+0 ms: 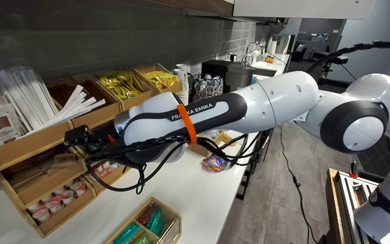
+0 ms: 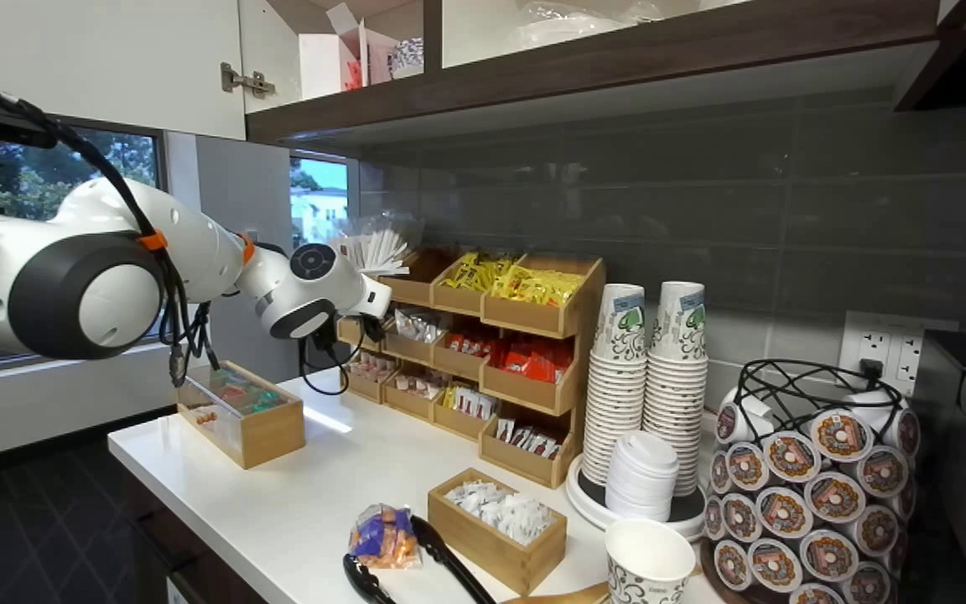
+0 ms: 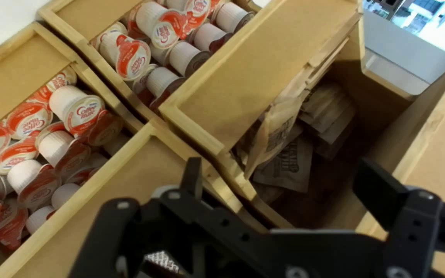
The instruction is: Move the brown sachet, which is on the counter, closer to the other sachets
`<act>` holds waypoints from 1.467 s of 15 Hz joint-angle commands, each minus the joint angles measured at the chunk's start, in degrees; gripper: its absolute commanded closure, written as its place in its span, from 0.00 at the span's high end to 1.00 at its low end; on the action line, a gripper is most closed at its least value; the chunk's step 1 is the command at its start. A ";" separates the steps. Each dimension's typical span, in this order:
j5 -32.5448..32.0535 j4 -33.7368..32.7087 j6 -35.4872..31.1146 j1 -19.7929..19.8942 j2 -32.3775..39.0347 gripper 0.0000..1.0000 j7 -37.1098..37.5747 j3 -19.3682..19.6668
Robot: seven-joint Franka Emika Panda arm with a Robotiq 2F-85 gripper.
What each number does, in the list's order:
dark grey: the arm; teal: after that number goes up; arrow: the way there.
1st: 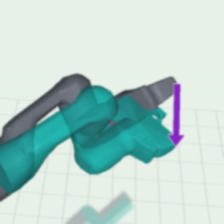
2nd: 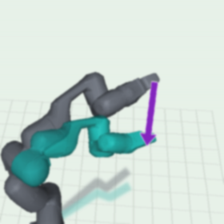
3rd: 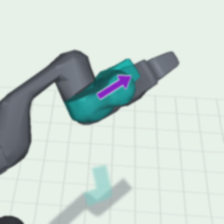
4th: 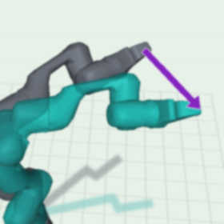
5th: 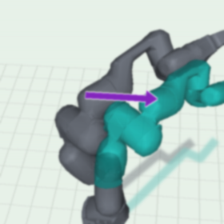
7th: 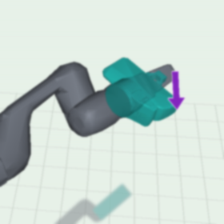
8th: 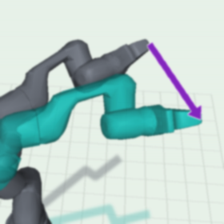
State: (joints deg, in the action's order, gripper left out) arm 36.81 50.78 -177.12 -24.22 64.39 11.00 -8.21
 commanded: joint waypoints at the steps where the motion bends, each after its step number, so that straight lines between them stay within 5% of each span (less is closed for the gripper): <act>1: -0.25 2.14 2.74 2.99 -2.80 1.00 -7.11 -5.55; 11: 0.45 11.44 5.83 9.85 -9.31 1.00 -23.11 -13.19; 22: -0.08 31.51 18.96 14.95 -23.72 1.00 -28.86 -12.59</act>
State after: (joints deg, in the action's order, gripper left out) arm 36.82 72.61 -162.64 -11.91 47.78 -16.20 -20.59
